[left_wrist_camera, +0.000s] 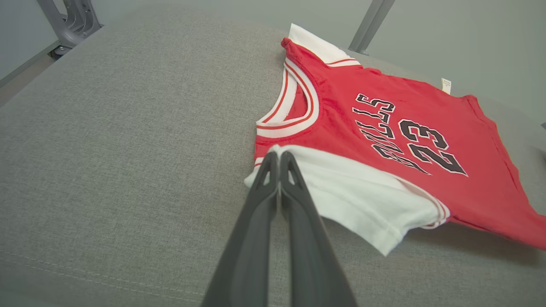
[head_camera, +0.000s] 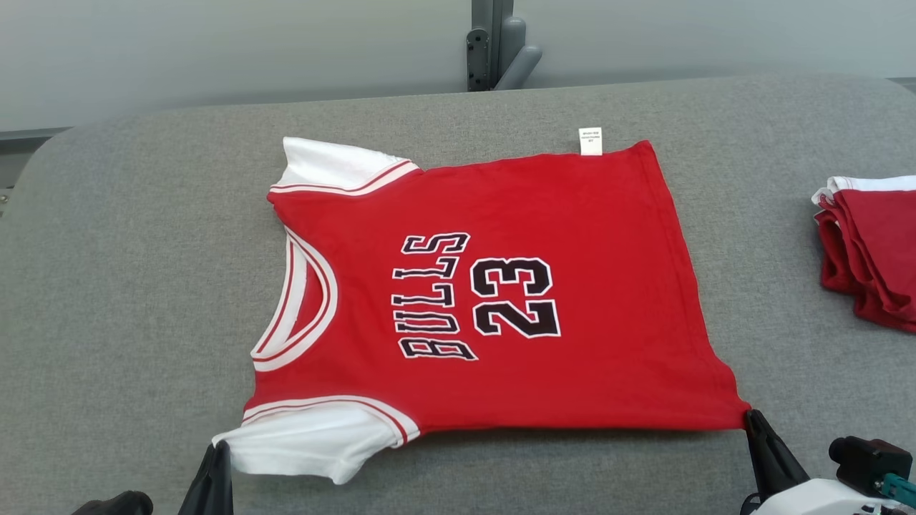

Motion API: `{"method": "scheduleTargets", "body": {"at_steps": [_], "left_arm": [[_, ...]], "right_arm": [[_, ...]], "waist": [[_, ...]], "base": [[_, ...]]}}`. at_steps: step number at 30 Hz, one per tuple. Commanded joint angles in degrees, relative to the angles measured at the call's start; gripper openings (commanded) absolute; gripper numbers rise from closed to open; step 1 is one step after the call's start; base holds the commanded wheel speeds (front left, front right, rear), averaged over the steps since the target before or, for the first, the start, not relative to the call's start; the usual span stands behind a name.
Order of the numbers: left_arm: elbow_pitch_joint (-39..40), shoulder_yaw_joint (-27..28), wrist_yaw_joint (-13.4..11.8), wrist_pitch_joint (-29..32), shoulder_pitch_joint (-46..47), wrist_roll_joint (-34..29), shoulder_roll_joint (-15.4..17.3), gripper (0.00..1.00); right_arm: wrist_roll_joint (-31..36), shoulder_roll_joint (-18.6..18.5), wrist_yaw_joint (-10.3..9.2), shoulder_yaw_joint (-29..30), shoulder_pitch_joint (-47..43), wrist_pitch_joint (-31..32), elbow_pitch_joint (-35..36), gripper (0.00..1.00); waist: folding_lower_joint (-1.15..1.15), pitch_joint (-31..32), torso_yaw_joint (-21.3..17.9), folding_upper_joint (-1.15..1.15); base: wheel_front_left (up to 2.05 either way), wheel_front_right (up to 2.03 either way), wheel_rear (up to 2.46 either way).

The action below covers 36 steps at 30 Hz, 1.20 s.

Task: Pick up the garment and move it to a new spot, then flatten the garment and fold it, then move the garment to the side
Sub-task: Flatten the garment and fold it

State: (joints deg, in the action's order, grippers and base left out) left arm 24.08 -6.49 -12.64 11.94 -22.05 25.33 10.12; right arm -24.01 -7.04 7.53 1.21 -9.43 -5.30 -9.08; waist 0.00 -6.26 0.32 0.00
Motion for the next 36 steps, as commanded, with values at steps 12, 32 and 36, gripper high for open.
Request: {"method": "scheduleTargets", "body": {"at_steps": [12, 32, 36], "left_arm": [[-2.59, -0.43, 1.68, 3.96, 8.12, 0.05, 2.99, 0.0], [-20.29, -1.93, 7.2, -0.75, 27.31, 1.15, 2.66, 1.0], [-21.17, -1.97, 7.53, -3.9, 27.15, 0.81, 2.09, 1.0]], "right_arm": [[3.22, 1.43, -0.09, 0.92, 5.93, 7.35, 3.31, 0.0], [2.9, -1.01, -0.08, -4.43, 21.94, -2.55, -6.63, 0.75], [3.51, -1.1, -0.08, -4.33, 22.29, -6.47, -7.67, 1.0]], "waist": [[0.0, -3.9, -1.29, 0.0], [0.0, -12.56, -3.01, 0.0], [0.0, -12.59, -2.75, 0.0]], "base": [[0.0, 0.0, 0.0], [0.0, 0.0, 0.0], [0.0, 0.0, 0.0]]}}
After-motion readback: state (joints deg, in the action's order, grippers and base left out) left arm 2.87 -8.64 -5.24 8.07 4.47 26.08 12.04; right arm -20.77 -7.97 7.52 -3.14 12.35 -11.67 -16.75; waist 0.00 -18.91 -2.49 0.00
